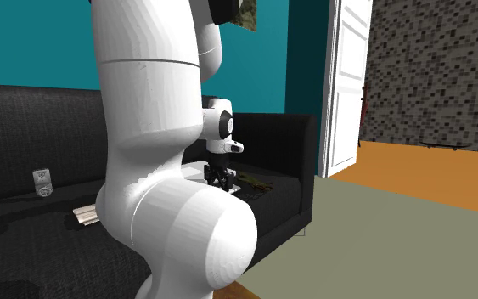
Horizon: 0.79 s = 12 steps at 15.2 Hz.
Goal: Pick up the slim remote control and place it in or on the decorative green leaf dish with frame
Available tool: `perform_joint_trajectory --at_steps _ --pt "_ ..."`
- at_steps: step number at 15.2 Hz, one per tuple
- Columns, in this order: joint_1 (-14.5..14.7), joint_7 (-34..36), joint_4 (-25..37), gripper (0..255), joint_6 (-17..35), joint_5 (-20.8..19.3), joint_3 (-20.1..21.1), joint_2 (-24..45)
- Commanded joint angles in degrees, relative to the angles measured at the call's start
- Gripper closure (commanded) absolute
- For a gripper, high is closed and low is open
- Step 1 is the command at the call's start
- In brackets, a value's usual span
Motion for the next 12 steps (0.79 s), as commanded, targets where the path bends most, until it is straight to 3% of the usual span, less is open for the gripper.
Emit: perform_joint_trajectory --at_steps 1,12 --pt "0.0 0.0 0.0 255 0.0 0.0 0.0 0.0" --pt "0.2 -1.7 2.8 255 -7.6 2.5 -0.7 -5.2"
